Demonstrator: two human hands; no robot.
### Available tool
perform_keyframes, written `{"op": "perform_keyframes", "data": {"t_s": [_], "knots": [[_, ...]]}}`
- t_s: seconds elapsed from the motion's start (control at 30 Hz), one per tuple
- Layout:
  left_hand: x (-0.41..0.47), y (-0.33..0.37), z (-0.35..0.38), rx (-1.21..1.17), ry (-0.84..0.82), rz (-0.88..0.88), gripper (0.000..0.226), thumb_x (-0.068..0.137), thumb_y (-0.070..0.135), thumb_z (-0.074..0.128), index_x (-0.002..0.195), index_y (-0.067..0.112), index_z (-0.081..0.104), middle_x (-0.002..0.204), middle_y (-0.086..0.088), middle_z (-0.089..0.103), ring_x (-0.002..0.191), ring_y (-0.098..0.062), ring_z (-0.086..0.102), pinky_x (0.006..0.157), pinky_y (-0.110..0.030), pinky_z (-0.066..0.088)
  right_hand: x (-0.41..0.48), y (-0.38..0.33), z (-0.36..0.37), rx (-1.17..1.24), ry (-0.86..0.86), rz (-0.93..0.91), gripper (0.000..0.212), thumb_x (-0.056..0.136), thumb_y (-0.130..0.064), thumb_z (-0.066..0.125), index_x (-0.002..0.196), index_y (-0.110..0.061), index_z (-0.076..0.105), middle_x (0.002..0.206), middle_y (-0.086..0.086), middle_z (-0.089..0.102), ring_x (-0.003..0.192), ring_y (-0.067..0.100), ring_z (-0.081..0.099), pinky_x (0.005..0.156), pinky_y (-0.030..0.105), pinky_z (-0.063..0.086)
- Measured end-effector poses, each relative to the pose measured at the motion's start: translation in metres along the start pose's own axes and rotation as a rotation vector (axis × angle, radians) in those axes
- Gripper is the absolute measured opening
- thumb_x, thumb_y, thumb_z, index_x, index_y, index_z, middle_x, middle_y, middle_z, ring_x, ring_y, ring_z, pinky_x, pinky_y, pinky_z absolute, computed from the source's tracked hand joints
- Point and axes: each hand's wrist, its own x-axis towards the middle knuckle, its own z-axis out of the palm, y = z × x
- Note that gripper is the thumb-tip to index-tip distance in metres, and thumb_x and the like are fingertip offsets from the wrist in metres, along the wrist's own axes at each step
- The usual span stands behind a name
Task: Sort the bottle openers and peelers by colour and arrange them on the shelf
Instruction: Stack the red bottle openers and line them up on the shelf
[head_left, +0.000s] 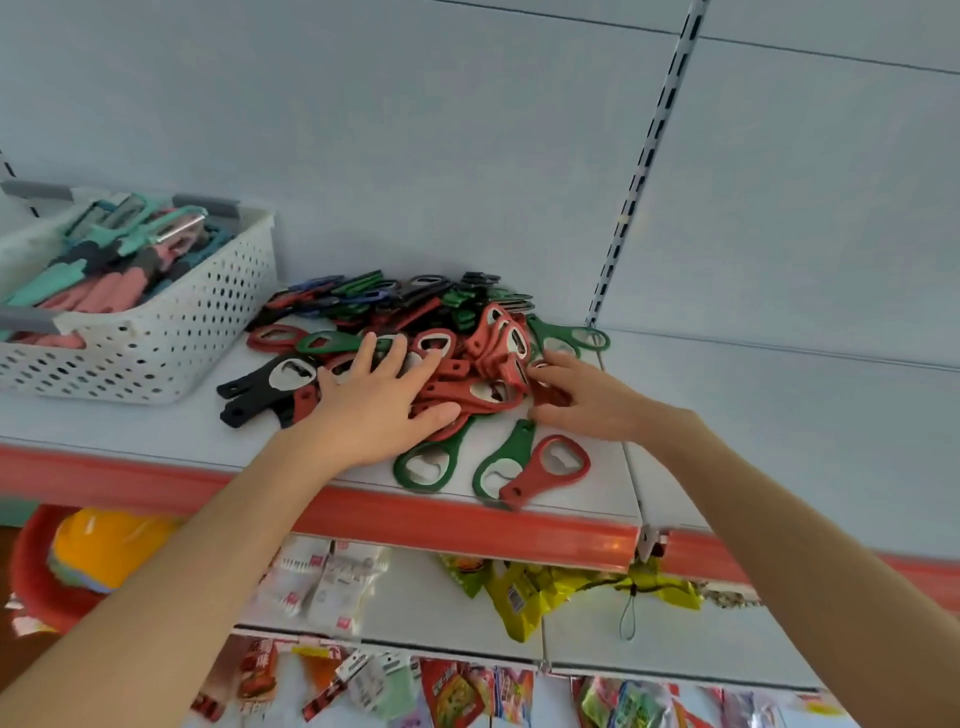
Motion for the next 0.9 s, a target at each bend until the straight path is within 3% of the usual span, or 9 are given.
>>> {"op": "perform_keyframes", "data": {"t_s": [0.13,0.27,0.37,0.5,0.6,0.67,0.77,0.83,0.9], "knots": [[-0.008,0.006,-0.005,-0.032,0.088,0.007,0.068,0.089,0.06,0.031,0.146,0.026,0.018,0.156,-0.006,0.002,0.143,-0.028,-0.005,0.109,-0.061,0.008,-0.008,-0.001,-0.015,0.194,-0.001,0.022,0.03,0.088,-0.024,0.058,0.111,-0.004,0.062,0.109,0.015,0.059,0.1,0.03,0.056,0.084,0.03,0.042],[-0.006,0.013,-0.008,-0.188,0.243,0.052,0.052,0.093,0.045,0.041,0.137,0.018,0.041,0.152,-0.009,0.02,0.143,-0.024,0.01,0.112,-0.054,0.011,0.006,-0.007,-0.017,0.249,0.233,0.046,0.035,0.092,-0.028,0.051,0.123,-0.012,0.056,0.124,0.001,0.058,0.113,0.017,0.053,0.089,0.022,0.035],[-0.001,0.014,-0.006,-0.27,0.301,0.112,0.048,0.093,0.039,0.046,0.134,0.015,0.046,0.148,-0.011,0.031,0.14,-0.021,0.021,0.113,-0.045,0.018,0.026,-0.012,-0.01,0.263,0.191,0.093,0.046,0.091,-0.037,0.052,0.129,-0.011,0.047,0.126,0.004,0.055,0.115,0.02,0.051,0.087,0.024,0.034],[0.005,0.013,-0.009,-0.355,0.396,0.181,0.043,0.091,0.032,0.053,0.128,0.008,0.052,0.135,-0.01,0.048,0.129,-0.02,0.04,0.101,-0.026,0.03,0.041,-0.01,-0.005,0.394,0.209,0.183,0.051,0.082,-0.041,0.064,0.122,-0.012,0.052,0.104,0.0,0.057,0.101,0.018,0.056,0.083,0.029,0.043],[0.007,0.011,-0.013,-0.407,0.458,0.199,0.039,0.09,0.028,0.055,0.124,0.007,0.056,0.127,-0.009,0.054,0.122,-0.019,0.046,0.094,-0.022,0.032,0.042,0.001,-0.007,0.562,0.338,0.253,0.034,0.076,-0.031,0.073,0.104,-0.016,0.062,0.099,0.005,0.066,0.093,0.021,0.062,0.09,0.039,0.05],[0.01,0.012,-0.017,-0.441,0.5,0.2,0.04,0.09,0.026,0.056,0.125,0.008,0.055,0.128,-0.008,0.055,0.122,-0.018,0.047,0.095,-0.019,0.03,0.039,0.004,-0.012,0.654,0.455,0.241,0.016,0.079,-0.016,0.07,0.094,-0.014,0.065,0.096,0.01,0.069,0.087,0.02,0.064,0.087,0.035,0.052],[0.015,0.015,-0.023,-0.471,0.549,0.206,0.04,0.089,0.024,0.057,0.125,0.007,0.055,0.126,-0.008,0.057,0.119,-0.018,0.049,0.093,-0.016,0.03,0.031,0.004,-0.03,0.807,0.599,0.222,0.016,0.083,-0.002,0.063,0.1,-0.001,0.065,0.082,0.005,0.064,0.066,0.005,0.06,0.071,0.02,0.052],[0.016,0.021,-0.03,-0.6,0.558,0.2,0.041,0.088,0.027,0.058,0.124,0.008,0.056,0.123,-0.005,0.059,0.114,-0.016,0.054,0.093,-0.017,0.034,0.023,-0.001,-0.045,0.904,0.59,0.188,0.017,0.085,-0.001,0.061,0.101,0.001,0.064,0.074,0.002,0.061,0.055,0.001,0.059,0.062,0.017,0.054],[0.018,0.029,-0.038,-0.833,0.452,0.181,0.043,0.086,0.033,0.06,0.123,0.011,0.056,0.113,0.001,0.063,0.102,-0.011,0.06,0.09,-0.021,0.043,0.014,-0.012,-0.055,0.943,0.5,0.12,0.012,0.084,0.0,0.061,0.095,-0.004,0.066,0.072,0.003,0.063,0.053,0.002,0.06,0.064,0.021,0.056]]}}
